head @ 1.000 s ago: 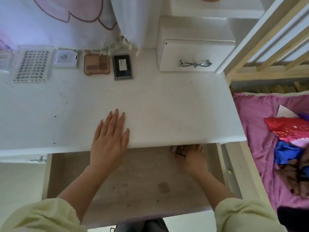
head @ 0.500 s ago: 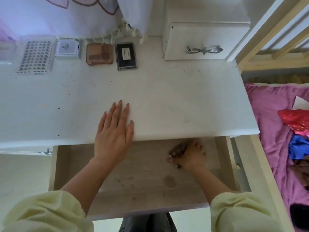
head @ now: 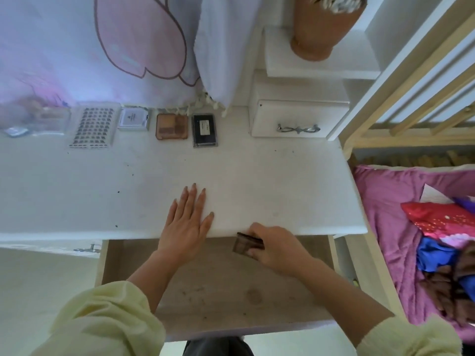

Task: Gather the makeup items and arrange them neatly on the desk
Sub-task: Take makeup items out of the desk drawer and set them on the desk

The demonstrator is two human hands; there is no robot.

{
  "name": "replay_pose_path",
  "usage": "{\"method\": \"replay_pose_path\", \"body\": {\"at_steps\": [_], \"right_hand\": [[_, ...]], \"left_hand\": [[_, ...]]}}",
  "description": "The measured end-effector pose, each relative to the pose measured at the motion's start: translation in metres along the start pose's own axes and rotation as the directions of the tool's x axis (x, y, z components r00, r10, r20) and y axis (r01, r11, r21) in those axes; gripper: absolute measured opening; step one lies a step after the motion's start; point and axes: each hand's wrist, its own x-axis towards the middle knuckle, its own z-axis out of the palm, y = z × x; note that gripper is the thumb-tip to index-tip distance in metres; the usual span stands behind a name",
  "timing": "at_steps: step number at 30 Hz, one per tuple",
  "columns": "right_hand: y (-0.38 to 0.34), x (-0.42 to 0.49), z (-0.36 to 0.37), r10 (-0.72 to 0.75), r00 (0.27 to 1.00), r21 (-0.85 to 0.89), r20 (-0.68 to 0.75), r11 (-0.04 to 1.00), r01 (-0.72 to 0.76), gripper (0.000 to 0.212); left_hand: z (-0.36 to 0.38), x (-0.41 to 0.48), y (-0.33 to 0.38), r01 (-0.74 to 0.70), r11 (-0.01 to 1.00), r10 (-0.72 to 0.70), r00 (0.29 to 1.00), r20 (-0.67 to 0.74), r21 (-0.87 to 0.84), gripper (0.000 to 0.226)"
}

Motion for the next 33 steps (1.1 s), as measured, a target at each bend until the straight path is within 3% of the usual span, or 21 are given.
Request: {"method": "replay_pose_path", "body": {"at_steps": [5,8,10,14,21,27,33], "right_hand": [[-0.009,0.041,-0.054,0.196,0.948,0.408,-0.251,0.910,-0.080,0.018],[-0.009,0.080,-0.073,0.414,0.885,0.744,-0.215,0.657,-0.127,0.020],[-0.008,0.102,-0.081,0.516,0.844,0.851,-0.146,0.500,-0.158,0.024],[-0.012,0.140,-0.091,0.590,0.801,0.908,-0.106,0.386,-0.164,0.025],[-0.012,0.202,-0.088,0.701,0.694,0.902,-0.164,0.391,-0.182,0.013],[-0.014,0.232,-0.075,0.794,0.590,0.946,-0.150,0.288,-0.146,0.031],[-0.019,0.240,-0.071,0.810,0.569,0.956,-0.141,0.261,-0.134,0.036]], "left_hand": [[-0.009,0.001,0.000,0.010,1.000,-0.010,0.998,0.060,-0.007,0.079],[-0.018,0.007,-0.005,0.069,0.997,-0.065,0.995,0.080,-0.037,0.084],[-0.024,0.012,-0.012,0.084,0.995,-0.079,0.993,0.090,-0.048,0.089],[-0.034,0.022,-0.026,0.083,0.995,-0.077,0.991,0.112,-0.055,0.098],[-0.029,0.025,-0.030,0.083,0.996,-0.082,0.994,0.076,-0.018,0.087],[-0.030,0.026,-0.030,0.089,0.995,-0.087,0.994,0.063,-0.038,0.084],[-0.025,0.026,-0.032,0.089,0.995,-0.089,0.996,0.011,-0.054,0.083]]}}
